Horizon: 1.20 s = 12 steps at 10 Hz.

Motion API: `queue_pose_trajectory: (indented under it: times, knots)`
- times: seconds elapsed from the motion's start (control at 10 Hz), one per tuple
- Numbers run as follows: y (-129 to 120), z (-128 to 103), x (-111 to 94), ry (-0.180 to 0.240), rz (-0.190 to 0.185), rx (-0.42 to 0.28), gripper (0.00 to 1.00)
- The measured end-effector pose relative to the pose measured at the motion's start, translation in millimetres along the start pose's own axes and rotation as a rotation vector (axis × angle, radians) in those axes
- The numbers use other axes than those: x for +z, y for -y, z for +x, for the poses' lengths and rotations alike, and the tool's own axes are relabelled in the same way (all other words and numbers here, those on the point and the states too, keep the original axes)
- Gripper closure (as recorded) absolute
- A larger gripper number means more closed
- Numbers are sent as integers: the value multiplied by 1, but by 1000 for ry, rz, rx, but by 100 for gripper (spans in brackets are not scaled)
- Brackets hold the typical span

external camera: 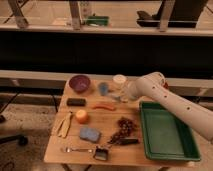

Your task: Place towel in metal cup

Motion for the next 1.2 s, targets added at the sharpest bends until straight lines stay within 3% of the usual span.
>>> queue_pose_trajectory:
  times: [0.3, 0.7, 1.0, 1.2]
  knots:
    - [17, 22, -2, 36, 42, 69, 100]
    - [44, 53, 5, 135, 70, 225, 100]
    - [45, 64, 2, 155, 90, 263, 100]
    - [42, 65, -13, 160, 101, 276, 100]
